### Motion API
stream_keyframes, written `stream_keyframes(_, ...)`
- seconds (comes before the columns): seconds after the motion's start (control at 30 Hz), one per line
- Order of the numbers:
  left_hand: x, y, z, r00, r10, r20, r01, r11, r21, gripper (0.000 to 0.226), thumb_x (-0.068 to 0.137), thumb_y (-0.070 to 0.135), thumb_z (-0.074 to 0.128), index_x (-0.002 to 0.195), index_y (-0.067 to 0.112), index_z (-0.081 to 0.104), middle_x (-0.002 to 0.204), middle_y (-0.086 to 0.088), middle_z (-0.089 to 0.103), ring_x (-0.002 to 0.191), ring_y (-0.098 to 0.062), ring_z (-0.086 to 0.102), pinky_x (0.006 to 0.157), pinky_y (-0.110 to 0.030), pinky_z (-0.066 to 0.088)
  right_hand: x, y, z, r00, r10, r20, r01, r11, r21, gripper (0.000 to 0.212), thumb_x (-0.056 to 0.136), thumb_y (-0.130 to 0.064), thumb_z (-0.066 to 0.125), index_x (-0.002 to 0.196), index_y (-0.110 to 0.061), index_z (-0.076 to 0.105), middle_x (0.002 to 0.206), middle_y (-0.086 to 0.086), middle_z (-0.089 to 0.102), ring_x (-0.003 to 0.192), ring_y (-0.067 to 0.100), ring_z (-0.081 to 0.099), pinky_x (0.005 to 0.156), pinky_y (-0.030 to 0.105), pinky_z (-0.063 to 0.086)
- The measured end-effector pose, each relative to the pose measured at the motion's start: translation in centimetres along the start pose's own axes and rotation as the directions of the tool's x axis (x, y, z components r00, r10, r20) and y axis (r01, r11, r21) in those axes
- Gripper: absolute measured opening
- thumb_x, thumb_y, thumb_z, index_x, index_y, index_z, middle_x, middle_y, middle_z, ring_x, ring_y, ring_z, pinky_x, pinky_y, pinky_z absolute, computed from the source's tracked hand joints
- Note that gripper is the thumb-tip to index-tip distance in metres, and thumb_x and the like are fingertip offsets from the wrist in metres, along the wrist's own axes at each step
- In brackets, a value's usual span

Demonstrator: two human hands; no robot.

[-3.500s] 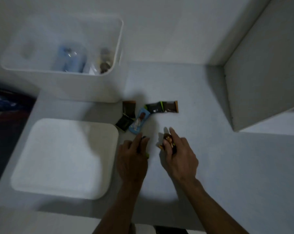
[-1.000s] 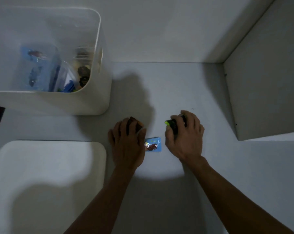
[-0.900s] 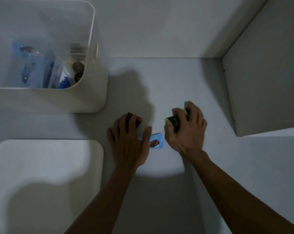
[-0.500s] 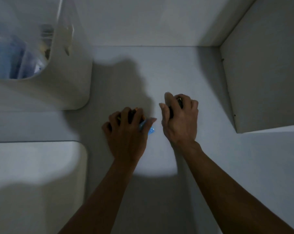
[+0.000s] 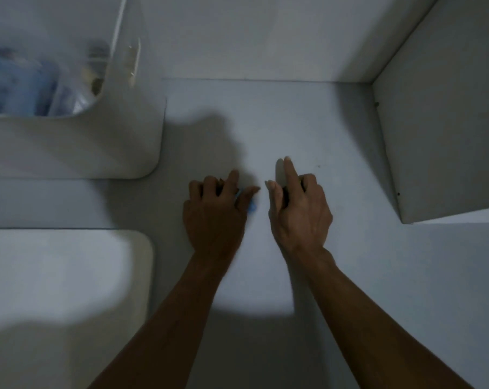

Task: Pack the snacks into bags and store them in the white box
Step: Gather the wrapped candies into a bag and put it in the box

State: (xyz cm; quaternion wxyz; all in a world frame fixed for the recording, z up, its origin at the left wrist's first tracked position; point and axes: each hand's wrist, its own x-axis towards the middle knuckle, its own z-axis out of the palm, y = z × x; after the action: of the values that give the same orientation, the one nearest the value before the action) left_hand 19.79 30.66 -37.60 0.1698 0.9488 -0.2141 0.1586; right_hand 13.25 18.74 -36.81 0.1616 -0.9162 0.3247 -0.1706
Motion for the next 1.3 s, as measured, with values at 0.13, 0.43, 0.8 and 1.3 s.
stream_keyframes(0.13,-1.8,-0.4,-1.9,0.997,-0.052,0.057,0.055,0.998,-0.043,0.041,0.089,0.055,0.055,0.097,0.02,0.075,0.079,-0.005,0.064,0.079,-0.028,0.056,0.049,-0.032,0.044,-3.1,-1.2,-0.9,0.997,0.023,0.07,-0.026,0.998,0.05,0.048,0.098,-0.042,0.053,0.142,-0.024,0.047,0.093,0.006,0.059,0.072,0.02,0.055,0.053,0.033,0.049)
stream_keyframes(0.43,0.0,-0.6,-9.6,0.944,-0.326,0.051,0.329,0.915,-0.234,0.04,0.086,0.058,0.056,0.094,0.023,0.074,0.083,-0.001,0.062,0.086,-0.024,0.056,0.055,-0.028,0.046,-3.6,-7.7,-5.1,0.989,0.137,0.057,-0.147,0.961,0.236,0.056,0.096,-0.052,0.044,0.144,-0.023,0.045,0.089,-0.003,0.055,0.074,0.009,0.05,0.055,0.01,0.025)
stream_keyframes(0.8,14.9,-9.5,-26.4,0.805,-0.517,-0.291,0.324,0.794,-0.515,0.046,0.088,0.059,0.056,0.093,0.019,0.077,0.085,-0.005,0.066,0.087,-0.026,0.062,0.066,-0.029,0.042,5.9,-28.5,-14.5,0.994,-0.109,-0.019,0.107,0.912,0.395,0.05,0.099,-0.047,0.045,0.146,-0.032,0.039,0.112,0.002,0.055,0.099,0.016,0.057,0.074,0.027,0.039)
stream_keyframes(1.3,17.5,-14.8,-23.5,0.865,-0.449,0.223,0.499,0.722,-0.48,0.053,0.1,0.055,0.031,0.115,0.021,0.07,0.116,-0.01,0.067,0.11,-0.029,0.06,0.099,-0.045,0.045,6.7,-31.4,-9.1,0.981,-0.099,0.166,0.025,0.916,0.399,0.043,0.103,-0.034,0.037,0.144,-0.021,0.044,0.146,0.005,0.049,0.13,0.025,0.048,0.105,0.04,0.041)
